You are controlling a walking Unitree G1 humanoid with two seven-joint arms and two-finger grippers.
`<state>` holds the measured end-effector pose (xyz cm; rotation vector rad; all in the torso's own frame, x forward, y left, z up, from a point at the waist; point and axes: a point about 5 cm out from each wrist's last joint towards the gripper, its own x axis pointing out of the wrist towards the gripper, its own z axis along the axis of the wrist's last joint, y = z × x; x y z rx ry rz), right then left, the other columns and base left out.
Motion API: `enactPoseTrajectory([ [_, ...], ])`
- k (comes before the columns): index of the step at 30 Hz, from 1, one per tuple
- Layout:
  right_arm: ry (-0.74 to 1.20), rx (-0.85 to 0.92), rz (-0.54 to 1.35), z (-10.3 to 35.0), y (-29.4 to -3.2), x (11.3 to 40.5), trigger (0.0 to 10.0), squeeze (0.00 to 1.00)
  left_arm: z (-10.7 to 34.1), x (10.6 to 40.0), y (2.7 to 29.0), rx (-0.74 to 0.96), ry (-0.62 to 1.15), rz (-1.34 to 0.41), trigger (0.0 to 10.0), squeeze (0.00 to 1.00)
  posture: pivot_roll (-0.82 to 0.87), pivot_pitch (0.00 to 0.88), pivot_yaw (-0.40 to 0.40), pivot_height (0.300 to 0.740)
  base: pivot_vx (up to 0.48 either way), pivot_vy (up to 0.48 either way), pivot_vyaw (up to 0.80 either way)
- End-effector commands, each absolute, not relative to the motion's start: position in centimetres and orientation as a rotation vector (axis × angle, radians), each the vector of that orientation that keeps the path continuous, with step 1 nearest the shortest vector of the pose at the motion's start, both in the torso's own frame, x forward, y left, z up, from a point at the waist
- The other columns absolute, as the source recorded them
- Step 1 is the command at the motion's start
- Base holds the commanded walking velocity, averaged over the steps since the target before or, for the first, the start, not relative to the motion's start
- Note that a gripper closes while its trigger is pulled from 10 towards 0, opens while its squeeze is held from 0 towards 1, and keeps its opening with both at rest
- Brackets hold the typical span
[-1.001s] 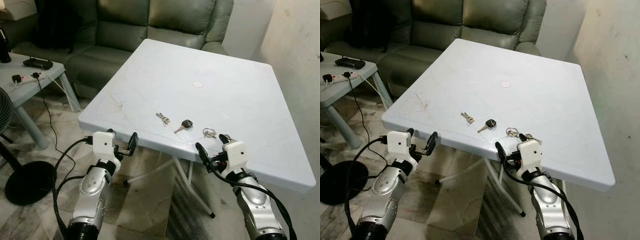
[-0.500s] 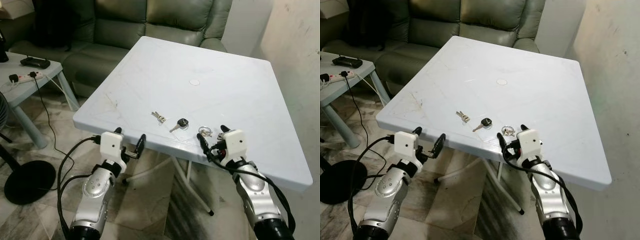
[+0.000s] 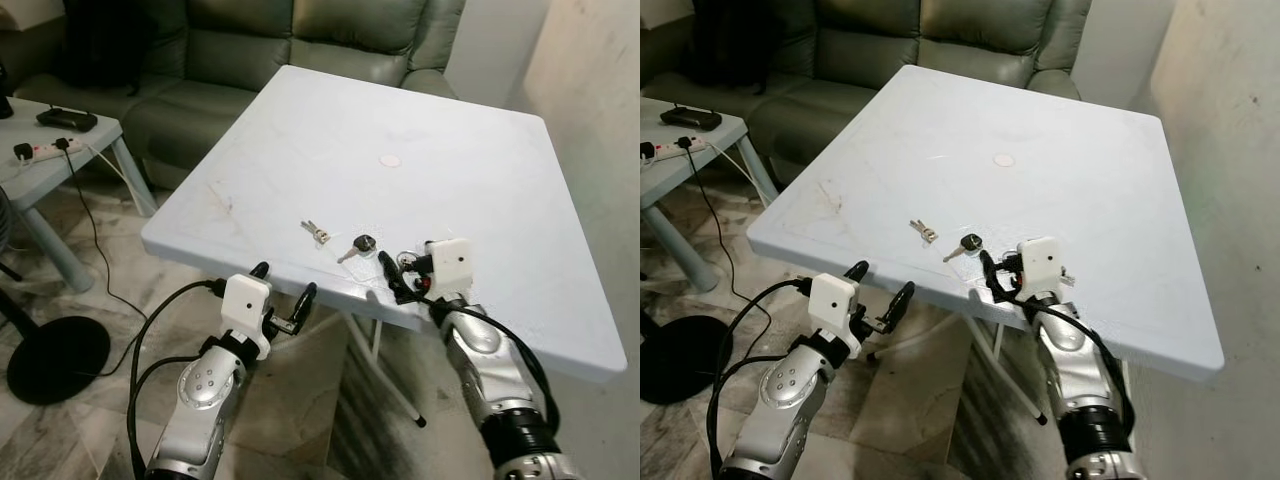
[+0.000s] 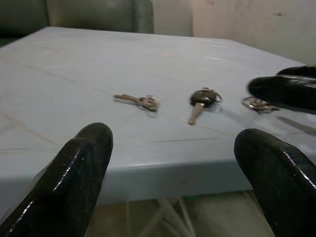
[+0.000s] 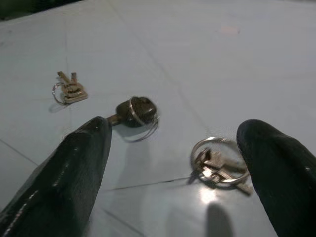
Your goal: Hang keys on a hook
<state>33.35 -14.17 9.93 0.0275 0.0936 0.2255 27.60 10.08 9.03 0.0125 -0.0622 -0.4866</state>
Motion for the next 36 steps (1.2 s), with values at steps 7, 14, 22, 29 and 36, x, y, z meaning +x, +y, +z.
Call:
enactPoseTrajectory([
  [7, 0.142, 0.120, 0.117, 10.4, -14.4, 33.6, 10.0, 0.00, 9.1, 26.9, 9.3, 0.024, -0.053, -0.533, 10.0, 0.00, 0.01, 0.099, -0.075, 0.740, 0.000, 0.000, 0.00],
  [14, 0.130, 0.103, 0.089, 11.0, -14.1, 33.6, 10.0, 0.00, 9.2, 26.7, 8.9, 0.027, -0.051, -0.555, 10.0, 0.00, 0.01, 0.103, -0.074, 0.740, 0.000, 0.000, 0.00],
  [22, 0.086, 0.068, 0.101, 12.1, -13.8, 34.1, 10.0, 0.00, 9.3, 26.7, 8.4, 0.018, -0.046, -0.577, 10.0, 0.00, 0.00, 0.105, -0.074, 0.740, 0.000, 0.000, 0.00],
  [29, 0.054, 0.037, 0.095, 13.4, -14.4, 34.8, 10.0, 0.00, 9.6, 26.4, 8.2, 0.002, -0.045, -0.599, 10.0, 0.00, 0.00, 0.137, -0.083, 0.740, 0.000, 0.000, 0.00],
  [36, 0.054, 0.012, 0.095, 13.6, -14.6, 34.8, 10.0, 0.00, 9.5, 25.6, 8.0, -0.001, -0.033, -0.608, 10.0, 0.00, 0.00, 0.177, -0.089, 0.740, 0.000, 0.000, 0.00],
])
